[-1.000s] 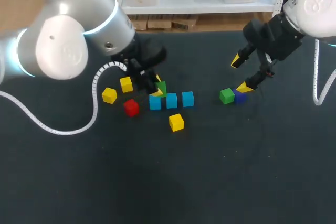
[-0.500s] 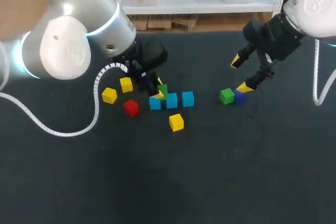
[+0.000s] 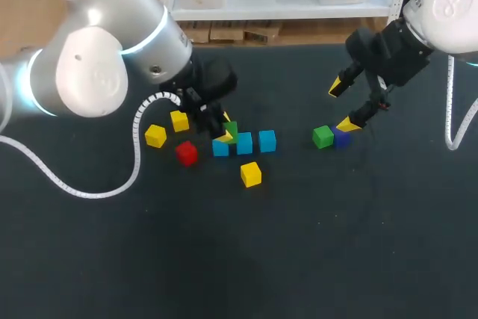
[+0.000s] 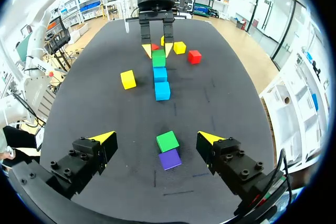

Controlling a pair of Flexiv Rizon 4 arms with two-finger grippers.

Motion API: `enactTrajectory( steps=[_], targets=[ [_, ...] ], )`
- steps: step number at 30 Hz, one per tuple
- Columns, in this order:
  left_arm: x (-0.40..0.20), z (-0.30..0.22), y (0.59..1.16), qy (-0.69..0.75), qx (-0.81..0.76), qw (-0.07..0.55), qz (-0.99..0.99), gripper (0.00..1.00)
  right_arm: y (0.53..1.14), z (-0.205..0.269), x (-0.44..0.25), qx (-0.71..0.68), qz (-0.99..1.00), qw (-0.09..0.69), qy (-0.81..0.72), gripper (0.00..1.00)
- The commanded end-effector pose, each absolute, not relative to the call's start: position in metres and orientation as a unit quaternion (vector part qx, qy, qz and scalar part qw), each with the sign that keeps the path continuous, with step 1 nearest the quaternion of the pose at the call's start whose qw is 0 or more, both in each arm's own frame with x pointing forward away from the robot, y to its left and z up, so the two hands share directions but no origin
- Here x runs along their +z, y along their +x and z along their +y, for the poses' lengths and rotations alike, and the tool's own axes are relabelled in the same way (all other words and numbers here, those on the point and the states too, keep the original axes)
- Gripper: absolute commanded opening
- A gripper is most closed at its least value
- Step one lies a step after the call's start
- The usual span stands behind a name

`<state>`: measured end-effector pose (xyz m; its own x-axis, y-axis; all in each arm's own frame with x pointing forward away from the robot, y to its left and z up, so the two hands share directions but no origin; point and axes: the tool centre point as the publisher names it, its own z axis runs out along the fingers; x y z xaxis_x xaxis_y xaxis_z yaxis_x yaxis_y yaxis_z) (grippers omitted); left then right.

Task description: Place the blue cubes, place green cubes on the blue cubes, place the yellow cubes on the green cubes, then place the red cubes on the yellow cubes, and place purple cube on the red cubes.

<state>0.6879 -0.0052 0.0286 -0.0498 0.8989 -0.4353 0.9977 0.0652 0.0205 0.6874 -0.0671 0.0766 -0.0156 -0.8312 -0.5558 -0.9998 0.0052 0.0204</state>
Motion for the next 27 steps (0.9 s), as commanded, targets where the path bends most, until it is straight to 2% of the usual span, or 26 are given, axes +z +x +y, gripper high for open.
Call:
enactTrajectory(
  steps=[1, 27],
  targets=[
    [0.0271, -0.0039, 0.6878, 0.668, -0.147, 0.172, 0.708, 0.0, 0.6878, -0.0673, 0.0762, 0.213, 0.68, 0.2, -0.673, 1.0],
    [0.0258, -0.0048, 0.6892, 0.672, -0.151, 0.17, 0.705, 0.0, 0.6878, -0.0673, 0.0762, 0.213, 0.68, 0.2, -0.673, 1.0]
  ],
)
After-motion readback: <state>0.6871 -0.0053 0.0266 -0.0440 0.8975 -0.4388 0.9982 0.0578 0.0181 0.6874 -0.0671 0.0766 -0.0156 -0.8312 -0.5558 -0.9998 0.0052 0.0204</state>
